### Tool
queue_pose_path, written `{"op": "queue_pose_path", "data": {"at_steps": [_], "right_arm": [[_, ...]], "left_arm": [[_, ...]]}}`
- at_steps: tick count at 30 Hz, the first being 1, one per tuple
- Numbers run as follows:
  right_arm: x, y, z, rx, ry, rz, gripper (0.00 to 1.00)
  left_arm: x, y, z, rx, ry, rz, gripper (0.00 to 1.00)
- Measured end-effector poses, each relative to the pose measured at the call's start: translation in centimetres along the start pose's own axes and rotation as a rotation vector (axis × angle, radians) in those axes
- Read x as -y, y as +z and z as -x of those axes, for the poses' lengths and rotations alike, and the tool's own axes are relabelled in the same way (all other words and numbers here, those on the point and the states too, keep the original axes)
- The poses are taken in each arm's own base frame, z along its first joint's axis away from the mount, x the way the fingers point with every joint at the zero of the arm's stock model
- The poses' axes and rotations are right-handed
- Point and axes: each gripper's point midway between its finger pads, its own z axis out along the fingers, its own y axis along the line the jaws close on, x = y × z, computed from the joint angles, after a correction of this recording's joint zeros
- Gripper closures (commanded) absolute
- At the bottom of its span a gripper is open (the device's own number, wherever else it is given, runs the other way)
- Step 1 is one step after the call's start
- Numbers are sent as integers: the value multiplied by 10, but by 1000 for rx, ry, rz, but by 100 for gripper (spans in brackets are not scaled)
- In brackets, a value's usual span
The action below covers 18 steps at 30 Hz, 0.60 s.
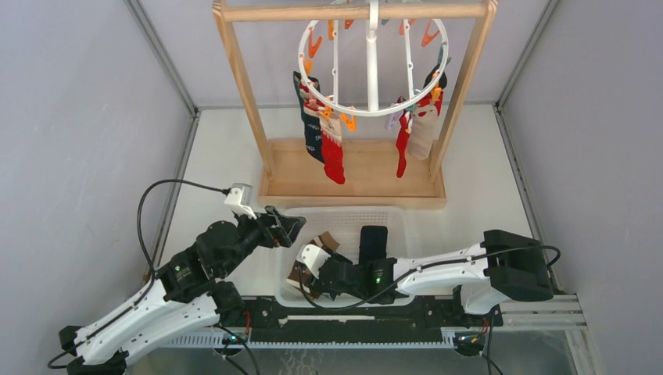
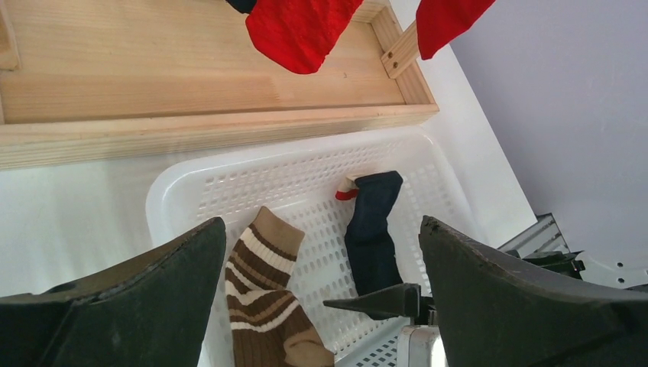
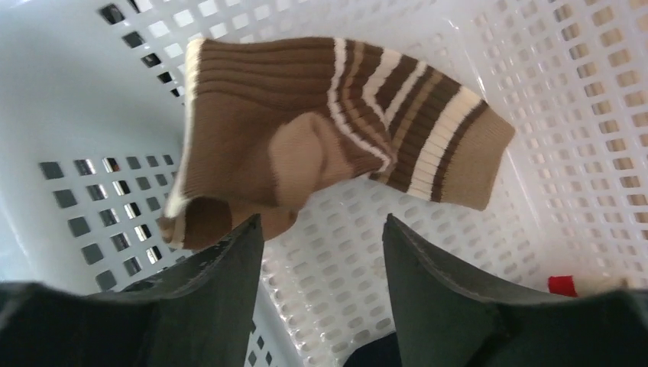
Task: Remove the socks clipped to the hanger
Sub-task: Place the sock in the bin.
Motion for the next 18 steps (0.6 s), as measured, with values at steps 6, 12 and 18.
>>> {"op": "queue_pose_path", "data": {"at_steps": [6, 12, 18], "right_arm": [[-1, -6, -1, 6, 35, -23, 11], [13, -37, 15, 98, 106, -57, 0], [43, -85, 41, 264, 224, -116, 0]], "left_arm": [[0, 0, 0, 1, 0, 0, 0], [0, 0, 0, 1, 0, 0, 0], [0, 0, 1, 3, 0, 2, 0]]}}
